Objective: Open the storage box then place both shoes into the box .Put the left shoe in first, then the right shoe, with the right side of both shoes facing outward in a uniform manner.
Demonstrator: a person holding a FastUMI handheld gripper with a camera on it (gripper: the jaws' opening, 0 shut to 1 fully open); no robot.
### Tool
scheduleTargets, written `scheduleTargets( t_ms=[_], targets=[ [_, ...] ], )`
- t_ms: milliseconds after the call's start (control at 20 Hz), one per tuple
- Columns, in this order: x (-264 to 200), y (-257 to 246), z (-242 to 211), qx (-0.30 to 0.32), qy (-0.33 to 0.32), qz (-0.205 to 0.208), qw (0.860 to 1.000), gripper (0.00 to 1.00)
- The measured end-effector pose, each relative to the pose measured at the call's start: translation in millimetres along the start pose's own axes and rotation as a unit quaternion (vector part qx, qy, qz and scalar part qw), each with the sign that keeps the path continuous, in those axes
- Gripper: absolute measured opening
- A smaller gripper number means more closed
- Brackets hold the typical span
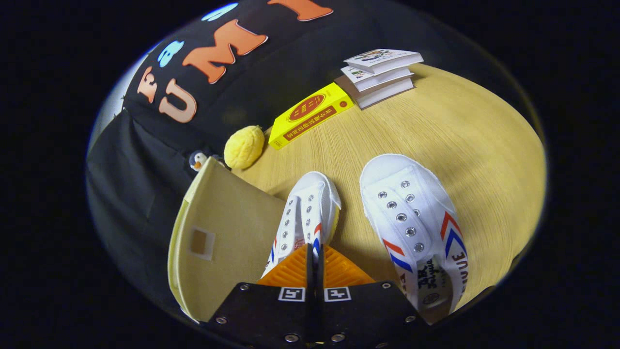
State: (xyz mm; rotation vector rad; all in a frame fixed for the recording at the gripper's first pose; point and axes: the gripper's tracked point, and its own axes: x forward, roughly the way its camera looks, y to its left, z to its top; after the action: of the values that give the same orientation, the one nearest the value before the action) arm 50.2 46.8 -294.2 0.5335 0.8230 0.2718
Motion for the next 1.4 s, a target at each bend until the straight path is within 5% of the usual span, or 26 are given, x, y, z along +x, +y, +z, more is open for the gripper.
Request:
scheduleTargets(
  t_ms=[100, 250, 500, 650, 800, 950, 1100, 1400],
  targets=[
    [-5.3, 14.7, 16.1, 0.031, -0.017, 0.027, 0.999, 0.0],
    [-2.3, 21.0, 23.6, -0.012, -0.008, 0.026, 1.0, 0.0],
    [-6.6, -18.8, 25.5, -0.135, 0.029, -0.068, 0.988, 0.02],
    [-1.6, -9.7, 9.3, -0.173, 0.089, -0.066, 0.979, 0.2],
    [7.9, -30.4, 0.9, -0.222, 0.136, -0.112, 0.959, 0.35],
    [27.1, -31.2, -19.0, -0.249, 0.188, -0.111, 0.943, 0.34],
    [26.8, -33.6, -21.2, -0.226, 0.224, -0.124, 0.94, 0.18],
    [28.2, -33.9, -24.1, -0.192, 0.259, -0.136, 0.937, 0.23]
  ],
)
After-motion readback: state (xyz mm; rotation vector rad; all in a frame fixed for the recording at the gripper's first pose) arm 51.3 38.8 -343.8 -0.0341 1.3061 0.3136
